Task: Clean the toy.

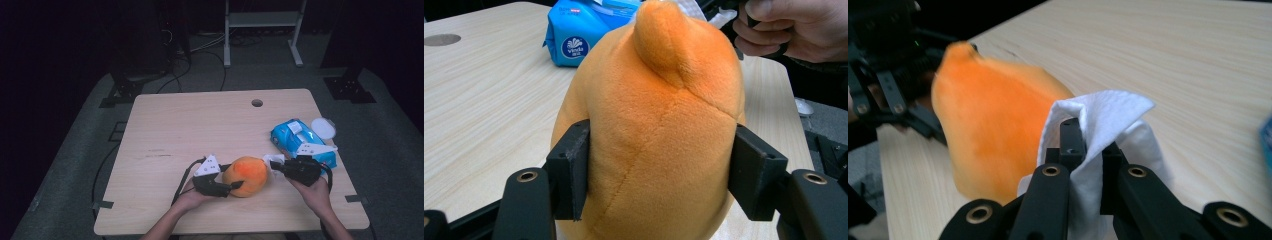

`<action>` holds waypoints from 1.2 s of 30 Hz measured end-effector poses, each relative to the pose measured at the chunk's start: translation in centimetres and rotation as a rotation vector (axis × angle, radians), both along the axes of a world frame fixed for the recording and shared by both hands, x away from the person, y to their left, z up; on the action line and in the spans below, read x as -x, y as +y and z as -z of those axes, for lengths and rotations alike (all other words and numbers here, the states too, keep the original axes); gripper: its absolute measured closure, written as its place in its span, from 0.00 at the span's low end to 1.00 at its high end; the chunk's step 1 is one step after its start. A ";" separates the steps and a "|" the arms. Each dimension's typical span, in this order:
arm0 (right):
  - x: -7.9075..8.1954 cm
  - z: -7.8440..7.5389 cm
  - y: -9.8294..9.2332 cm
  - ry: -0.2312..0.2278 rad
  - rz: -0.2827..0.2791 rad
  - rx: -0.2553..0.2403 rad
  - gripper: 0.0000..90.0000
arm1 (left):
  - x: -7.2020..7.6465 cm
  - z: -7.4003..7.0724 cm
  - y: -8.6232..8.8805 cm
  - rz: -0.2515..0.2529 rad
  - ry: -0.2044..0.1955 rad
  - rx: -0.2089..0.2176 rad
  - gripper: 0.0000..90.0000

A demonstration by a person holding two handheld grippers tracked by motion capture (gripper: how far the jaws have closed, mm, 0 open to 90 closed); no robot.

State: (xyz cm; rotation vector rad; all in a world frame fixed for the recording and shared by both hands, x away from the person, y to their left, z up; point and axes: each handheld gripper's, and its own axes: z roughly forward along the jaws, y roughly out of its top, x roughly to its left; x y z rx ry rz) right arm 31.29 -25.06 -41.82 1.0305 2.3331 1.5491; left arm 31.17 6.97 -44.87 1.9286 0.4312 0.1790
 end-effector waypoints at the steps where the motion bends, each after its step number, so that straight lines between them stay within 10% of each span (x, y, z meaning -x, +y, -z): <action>1: 0.1 0.0 -0.2 0.006 0.005 0.010 0.95 | 0.0 0.0 0.1 -0.001 0.003 0.003 0.39; 19: 4.7 0.0 -8.0 0.039 0.072 0.092 0.95 | -0.2 0.1 0.3 -0.005 0.014 0.018 0.39; 29: 4.9 -1.1 -7.7 0.024 0.047 0.174 0.93 | -0.1 0.1 0.2 -0.002 0.012 0.017 0.39; 36: 2.7 2.0 -5.4 0.156 -0.019 0.221 0.75 | -0.1 0.0 0.1 0.002 0.008 0.010 0.38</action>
